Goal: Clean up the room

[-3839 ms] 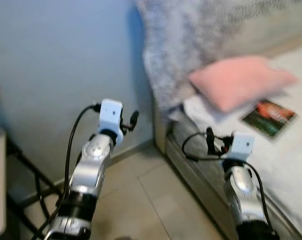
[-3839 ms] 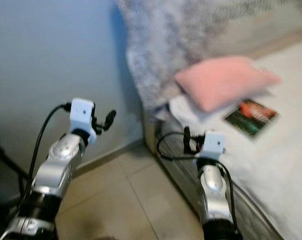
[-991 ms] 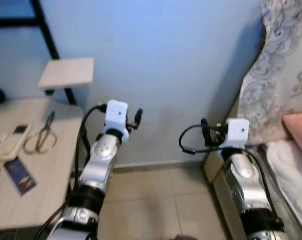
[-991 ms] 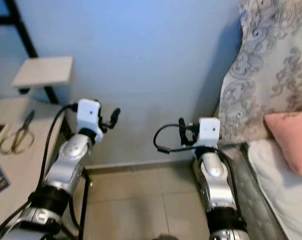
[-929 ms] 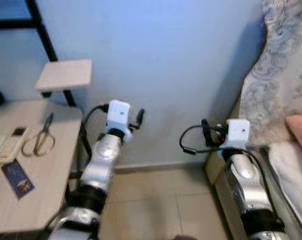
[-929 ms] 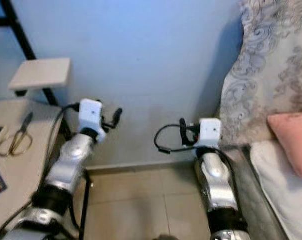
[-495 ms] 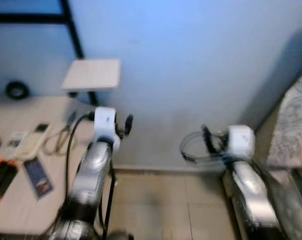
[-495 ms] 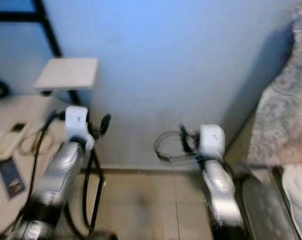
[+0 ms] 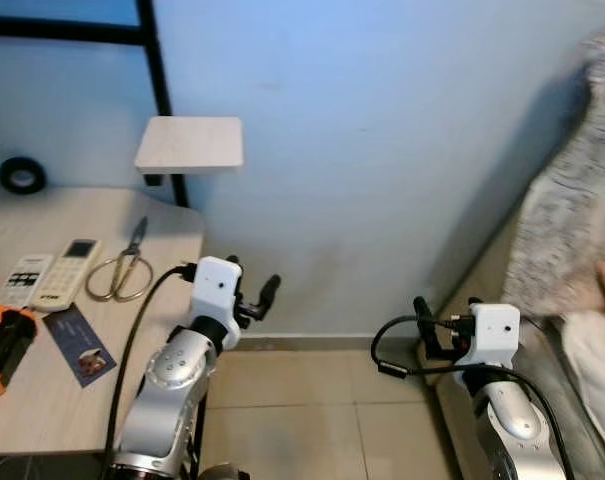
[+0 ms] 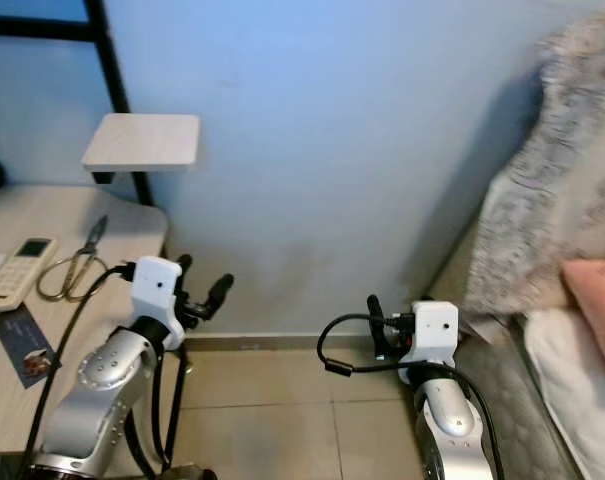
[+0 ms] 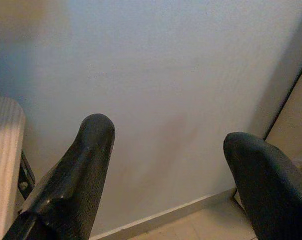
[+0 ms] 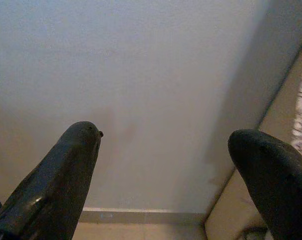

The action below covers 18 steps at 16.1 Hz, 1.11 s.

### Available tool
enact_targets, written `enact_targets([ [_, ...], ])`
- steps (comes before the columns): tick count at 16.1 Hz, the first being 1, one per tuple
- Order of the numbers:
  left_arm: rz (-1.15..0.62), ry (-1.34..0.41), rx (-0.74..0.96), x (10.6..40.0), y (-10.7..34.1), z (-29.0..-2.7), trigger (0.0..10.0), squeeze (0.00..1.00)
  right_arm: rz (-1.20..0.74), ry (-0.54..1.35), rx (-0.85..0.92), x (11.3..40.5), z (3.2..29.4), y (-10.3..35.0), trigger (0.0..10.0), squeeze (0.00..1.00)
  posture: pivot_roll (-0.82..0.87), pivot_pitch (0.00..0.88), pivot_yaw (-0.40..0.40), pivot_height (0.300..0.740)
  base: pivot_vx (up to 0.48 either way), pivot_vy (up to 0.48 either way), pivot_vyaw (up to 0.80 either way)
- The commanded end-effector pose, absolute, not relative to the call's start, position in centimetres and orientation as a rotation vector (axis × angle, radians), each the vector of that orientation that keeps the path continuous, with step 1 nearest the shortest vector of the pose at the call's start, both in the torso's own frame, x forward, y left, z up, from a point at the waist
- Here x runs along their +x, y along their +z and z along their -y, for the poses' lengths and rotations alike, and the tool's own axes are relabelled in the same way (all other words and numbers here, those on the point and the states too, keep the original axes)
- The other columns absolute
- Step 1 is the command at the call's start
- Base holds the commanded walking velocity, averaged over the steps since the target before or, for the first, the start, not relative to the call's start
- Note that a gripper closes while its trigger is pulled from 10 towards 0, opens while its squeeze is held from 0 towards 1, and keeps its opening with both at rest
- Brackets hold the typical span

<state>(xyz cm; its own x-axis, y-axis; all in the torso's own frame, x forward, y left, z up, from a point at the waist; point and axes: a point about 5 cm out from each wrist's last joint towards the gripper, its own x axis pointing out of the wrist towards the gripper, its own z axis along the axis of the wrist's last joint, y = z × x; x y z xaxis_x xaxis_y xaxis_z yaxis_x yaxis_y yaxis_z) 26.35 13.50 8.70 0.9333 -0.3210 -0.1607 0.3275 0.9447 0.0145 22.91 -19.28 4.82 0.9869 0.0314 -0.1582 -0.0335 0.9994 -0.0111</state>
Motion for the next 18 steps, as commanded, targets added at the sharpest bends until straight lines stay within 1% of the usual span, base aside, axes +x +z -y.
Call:
enact_targets([
  [1,-0.135,-0.332,0.037,26.54,9.49,-13.28,10.0,0.00,-0.144,0.012,-0.006,23.33,19.68,5.34,10.0,0.55,0.06,0.000,-0.057,0.740,0.000,0.000,0.00],
  [18,-0.139,-0.331,0.037,26.51,9.58,-13.24,10.0,0.00,-0.149,0.009,-0.007,23.36,19.72,5.34,10.0,0.55,0.06,0.000,-0.056,0.740,0.000,0.000,0.00],
])
